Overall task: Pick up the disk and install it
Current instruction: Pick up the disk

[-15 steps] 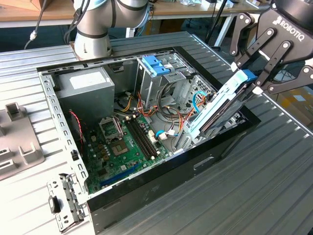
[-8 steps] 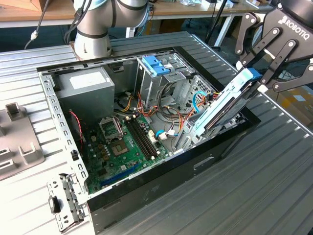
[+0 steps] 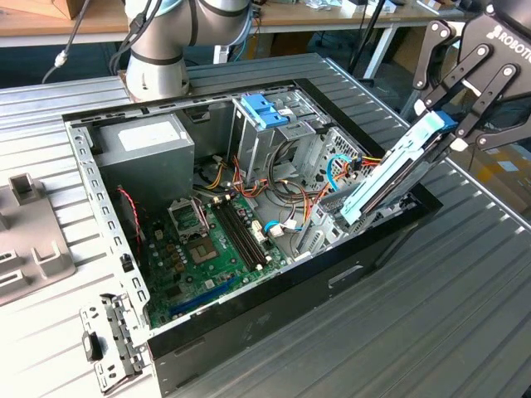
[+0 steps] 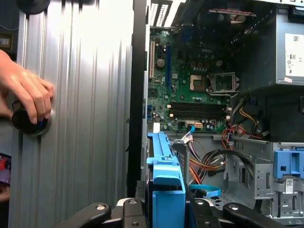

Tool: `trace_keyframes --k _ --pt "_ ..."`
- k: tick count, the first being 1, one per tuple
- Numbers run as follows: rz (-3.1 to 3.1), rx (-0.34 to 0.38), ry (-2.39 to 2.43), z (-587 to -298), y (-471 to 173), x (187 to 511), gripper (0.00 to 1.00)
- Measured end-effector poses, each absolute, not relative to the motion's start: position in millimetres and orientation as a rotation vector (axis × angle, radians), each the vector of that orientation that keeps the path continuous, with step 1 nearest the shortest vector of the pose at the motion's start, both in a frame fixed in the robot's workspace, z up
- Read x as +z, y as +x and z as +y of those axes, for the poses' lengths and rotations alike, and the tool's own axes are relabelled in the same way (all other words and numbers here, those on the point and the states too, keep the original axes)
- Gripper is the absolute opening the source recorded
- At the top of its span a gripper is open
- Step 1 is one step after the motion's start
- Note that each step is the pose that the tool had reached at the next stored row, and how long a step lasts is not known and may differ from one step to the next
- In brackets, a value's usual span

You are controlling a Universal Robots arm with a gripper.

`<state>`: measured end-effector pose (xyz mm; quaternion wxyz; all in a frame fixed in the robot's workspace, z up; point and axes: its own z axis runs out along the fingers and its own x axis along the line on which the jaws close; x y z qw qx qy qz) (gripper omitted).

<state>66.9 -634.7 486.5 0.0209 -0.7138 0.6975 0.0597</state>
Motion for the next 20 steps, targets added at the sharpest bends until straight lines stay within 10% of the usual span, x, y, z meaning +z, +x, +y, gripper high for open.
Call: trace_keyframes --k 20 --pt "2.163 0.185 -2.213 -635 109 487 0.37"
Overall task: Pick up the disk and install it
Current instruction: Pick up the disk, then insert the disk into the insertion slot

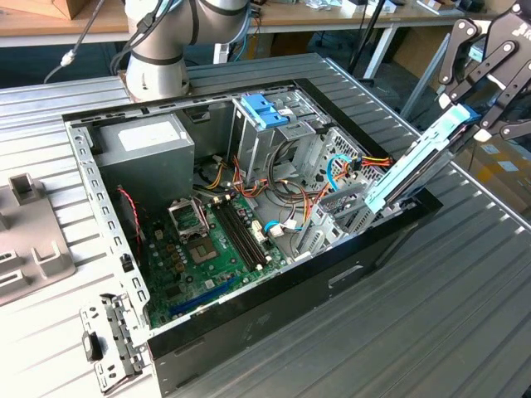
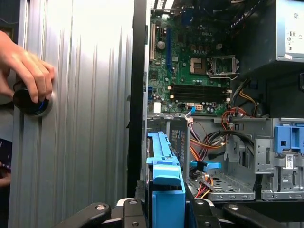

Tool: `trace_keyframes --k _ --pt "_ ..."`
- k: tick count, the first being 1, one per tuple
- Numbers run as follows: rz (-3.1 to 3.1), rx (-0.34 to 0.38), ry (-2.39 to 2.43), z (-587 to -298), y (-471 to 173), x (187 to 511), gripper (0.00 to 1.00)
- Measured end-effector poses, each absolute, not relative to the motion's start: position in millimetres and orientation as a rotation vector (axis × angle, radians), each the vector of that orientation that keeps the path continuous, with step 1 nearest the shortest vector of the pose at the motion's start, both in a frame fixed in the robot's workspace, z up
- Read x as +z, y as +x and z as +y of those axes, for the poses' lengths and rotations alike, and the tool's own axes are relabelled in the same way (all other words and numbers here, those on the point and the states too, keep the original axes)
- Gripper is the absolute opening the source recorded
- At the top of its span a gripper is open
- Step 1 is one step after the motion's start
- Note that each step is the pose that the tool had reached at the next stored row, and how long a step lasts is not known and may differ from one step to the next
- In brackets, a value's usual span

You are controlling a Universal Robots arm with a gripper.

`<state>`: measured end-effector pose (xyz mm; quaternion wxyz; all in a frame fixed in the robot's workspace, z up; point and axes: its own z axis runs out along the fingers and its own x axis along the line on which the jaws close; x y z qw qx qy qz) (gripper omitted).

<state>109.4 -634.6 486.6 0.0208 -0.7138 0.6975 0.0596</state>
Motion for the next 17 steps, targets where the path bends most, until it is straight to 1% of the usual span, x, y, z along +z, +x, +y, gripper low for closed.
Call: trace_keyframes --k 17 --pt "2.163 0.185 -2.213 -633.9 119.3 486.5 0.37"
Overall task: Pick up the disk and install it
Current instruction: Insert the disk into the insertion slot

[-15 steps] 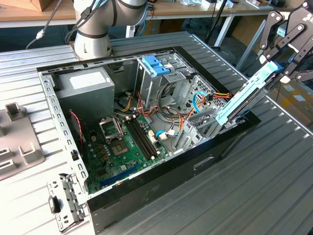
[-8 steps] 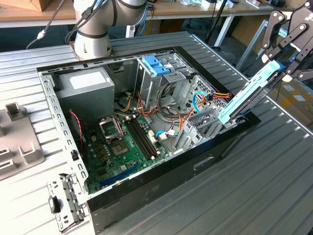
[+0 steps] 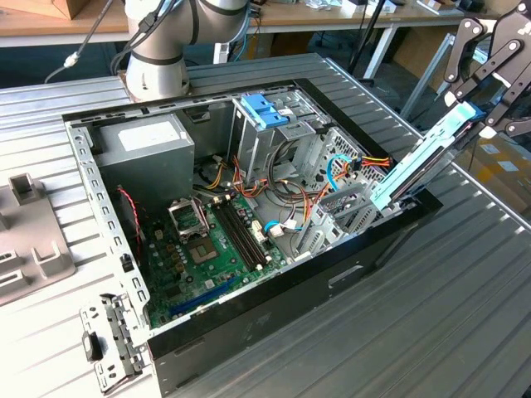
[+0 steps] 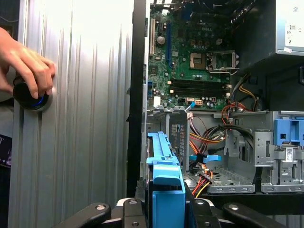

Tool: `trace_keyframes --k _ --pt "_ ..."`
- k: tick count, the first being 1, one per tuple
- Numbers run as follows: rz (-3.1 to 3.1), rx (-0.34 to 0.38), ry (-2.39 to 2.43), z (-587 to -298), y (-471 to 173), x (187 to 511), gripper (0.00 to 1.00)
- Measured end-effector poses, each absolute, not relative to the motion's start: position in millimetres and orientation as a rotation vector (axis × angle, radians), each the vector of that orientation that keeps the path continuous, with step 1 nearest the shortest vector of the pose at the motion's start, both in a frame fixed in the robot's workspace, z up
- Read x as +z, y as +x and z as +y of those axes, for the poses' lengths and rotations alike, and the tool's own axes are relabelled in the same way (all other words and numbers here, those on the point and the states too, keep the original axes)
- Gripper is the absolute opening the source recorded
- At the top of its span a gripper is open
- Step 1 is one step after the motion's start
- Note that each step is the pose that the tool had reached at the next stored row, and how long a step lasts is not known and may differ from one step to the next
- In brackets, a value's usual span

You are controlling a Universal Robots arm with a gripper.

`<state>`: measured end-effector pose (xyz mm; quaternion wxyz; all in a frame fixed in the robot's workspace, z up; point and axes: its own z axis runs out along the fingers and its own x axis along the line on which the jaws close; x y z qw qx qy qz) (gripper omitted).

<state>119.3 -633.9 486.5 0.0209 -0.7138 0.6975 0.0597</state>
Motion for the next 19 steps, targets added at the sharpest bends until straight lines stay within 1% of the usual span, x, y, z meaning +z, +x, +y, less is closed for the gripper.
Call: trace_keyframes --k 9,19 --pt "2.163 0.185 -2.213 -634 114 487 0.37" --pt "2.163 0.185 -2.213 -634 94 486 0.37"
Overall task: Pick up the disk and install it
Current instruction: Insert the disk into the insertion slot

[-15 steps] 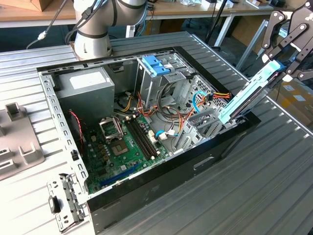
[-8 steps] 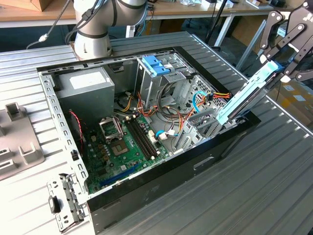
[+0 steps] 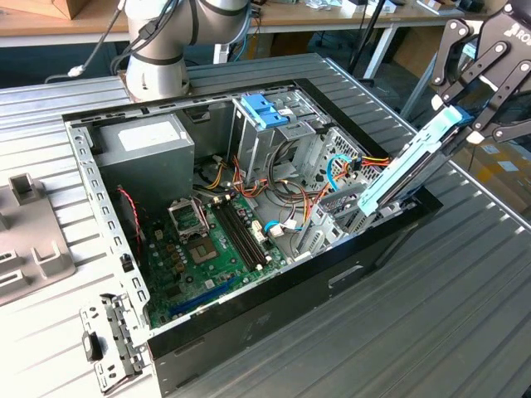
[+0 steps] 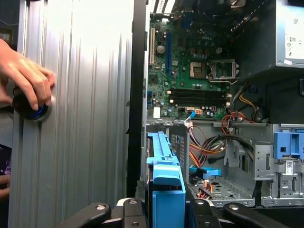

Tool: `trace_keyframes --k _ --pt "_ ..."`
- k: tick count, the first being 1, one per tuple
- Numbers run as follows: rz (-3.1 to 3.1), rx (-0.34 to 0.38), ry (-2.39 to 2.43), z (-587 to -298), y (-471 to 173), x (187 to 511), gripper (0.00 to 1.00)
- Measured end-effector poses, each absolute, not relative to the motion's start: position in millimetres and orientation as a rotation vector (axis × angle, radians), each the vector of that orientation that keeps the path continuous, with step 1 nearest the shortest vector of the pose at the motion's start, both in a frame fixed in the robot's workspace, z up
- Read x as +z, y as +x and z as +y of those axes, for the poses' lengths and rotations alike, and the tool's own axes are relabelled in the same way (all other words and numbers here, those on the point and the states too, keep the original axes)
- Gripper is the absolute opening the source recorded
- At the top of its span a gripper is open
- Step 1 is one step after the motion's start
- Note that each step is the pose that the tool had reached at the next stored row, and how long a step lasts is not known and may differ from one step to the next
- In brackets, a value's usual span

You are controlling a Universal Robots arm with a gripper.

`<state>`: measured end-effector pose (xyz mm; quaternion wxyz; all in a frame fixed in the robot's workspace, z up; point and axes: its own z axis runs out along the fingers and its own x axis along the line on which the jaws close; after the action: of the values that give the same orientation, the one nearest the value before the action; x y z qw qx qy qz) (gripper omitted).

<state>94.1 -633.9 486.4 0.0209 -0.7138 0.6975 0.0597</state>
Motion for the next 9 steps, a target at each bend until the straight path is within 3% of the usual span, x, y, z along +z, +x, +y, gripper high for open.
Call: trace_keyframes --k 9 --pt "2.163 0.185 -2.213 -623 85 484 0.37"
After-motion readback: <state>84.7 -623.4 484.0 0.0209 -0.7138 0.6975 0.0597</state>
